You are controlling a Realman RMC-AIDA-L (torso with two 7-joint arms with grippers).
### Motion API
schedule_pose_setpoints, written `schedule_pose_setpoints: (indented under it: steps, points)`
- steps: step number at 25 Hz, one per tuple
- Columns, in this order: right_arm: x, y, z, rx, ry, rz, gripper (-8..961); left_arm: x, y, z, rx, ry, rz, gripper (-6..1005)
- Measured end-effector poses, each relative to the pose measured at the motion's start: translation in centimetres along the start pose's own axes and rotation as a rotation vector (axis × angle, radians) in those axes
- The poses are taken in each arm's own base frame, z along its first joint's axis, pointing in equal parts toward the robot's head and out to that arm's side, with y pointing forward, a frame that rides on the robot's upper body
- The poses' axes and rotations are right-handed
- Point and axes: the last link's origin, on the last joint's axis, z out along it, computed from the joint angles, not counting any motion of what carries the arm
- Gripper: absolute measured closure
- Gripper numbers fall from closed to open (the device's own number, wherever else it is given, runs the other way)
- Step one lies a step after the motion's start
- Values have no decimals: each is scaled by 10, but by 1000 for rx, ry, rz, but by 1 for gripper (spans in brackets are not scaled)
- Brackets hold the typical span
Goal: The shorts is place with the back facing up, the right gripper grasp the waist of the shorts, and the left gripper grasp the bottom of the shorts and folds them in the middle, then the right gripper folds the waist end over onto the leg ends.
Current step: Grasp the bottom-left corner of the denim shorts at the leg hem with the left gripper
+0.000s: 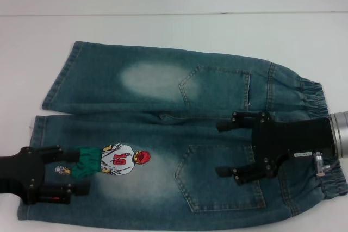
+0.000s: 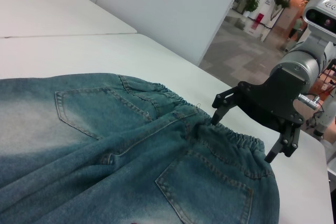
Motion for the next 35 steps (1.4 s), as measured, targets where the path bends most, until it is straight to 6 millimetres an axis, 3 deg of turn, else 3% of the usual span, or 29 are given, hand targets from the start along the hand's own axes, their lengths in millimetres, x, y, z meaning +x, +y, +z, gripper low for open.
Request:
schedule_pose_setpoints:
  steps: [21,30,35]
  points:
    - [2,1,-2,-3,5,4,3,2,-7,-1,55,1,-68,69]
    - [-1,-1,-10,11,4,-18,3,21,-13,-22,150,-72,-287,71]
    - [-4,-1,-10,5,2,-27,4,26,-11,-34,211,-194,-391,72]
